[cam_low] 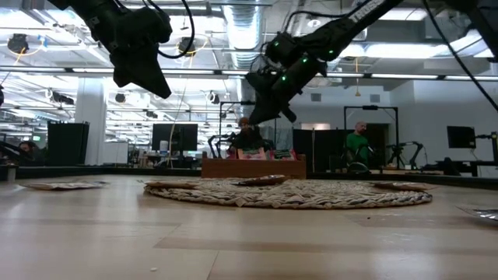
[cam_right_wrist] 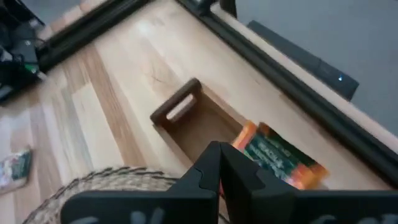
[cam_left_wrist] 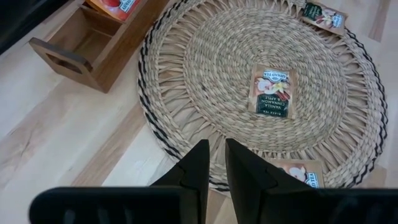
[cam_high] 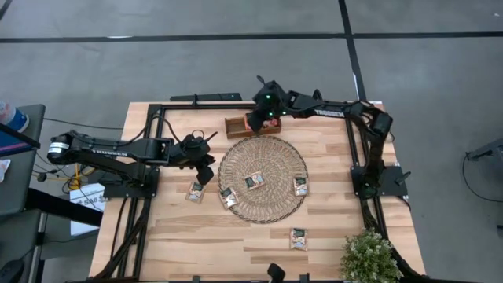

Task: Pick & Place Tea
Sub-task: Put the orange tea bag into the middle section of the wooden organizer

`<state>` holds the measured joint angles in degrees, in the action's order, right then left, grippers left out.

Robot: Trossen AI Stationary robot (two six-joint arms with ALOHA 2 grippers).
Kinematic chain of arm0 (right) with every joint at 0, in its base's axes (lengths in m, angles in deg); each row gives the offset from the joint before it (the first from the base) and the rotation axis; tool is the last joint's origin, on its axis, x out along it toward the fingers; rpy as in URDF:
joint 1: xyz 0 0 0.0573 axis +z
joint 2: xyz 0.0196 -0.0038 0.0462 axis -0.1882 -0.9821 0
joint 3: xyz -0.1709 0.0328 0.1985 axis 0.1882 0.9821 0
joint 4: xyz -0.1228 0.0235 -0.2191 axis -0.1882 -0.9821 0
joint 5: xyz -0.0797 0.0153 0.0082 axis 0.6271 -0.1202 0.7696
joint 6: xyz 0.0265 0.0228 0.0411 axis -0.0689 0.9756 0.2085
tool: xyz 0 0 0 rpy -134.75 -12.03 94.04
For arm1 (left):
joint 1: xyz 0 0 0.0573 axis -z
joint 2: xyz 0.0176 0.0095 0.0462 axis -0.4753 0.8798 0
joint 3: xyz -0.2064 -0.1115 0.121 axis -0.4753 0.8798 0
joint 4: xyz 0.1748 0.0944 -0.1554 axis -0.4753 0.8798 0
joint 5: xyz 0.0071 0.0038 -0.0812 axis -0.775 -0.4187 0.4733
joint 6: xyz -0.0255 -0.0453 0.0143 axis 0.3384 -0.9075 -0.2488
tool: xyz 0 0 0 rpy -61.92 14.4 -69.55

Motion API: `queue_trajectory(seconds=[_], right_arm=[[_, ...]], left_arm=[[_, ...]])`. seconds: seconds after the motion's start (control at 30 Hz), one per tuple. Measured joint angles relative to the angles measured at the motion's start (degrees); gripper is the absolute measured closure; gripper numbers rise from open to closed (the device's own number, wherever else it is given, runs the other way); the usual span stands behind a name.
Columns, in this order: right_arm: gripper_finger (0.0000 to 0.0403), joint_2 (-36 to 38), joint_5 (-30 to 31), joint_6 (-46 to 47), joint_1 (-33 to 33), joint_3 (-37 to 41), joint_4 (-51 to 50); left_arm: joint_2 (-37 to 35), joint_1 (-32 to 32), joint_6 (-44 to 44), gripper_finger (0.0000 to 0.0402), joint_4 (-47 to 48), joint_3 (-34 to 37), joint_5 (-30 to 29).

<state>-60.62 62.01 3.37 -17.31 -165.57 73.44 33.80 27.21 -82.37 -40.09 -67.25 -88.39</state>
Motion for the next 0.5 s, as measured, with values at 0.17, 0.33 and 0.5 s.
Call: queue_trajectory(seconds=[0.17, 0.33, 0.5], right_arm=[[0.0402, -6.03, -0.14, -1.30, 0.06, -9.93, -11.56], [0.0402, -11.48, 1.48, -3.30, 0.17, -19.13, -19.71], [0.0402, -12.73, 2.55, -6.32, 0.28, -23.65, -26.40]], left_arm=[[0.00, 0.00, 0.02, 0.0358, 0.03, 0.00, 0.07], [0.00, 0.00, 0.00, 0.0358, 0.39, 0.00, 1.70], [0.00, 0.00, 0.00, 0.0358, 1.45, 0.00, 2.32]])
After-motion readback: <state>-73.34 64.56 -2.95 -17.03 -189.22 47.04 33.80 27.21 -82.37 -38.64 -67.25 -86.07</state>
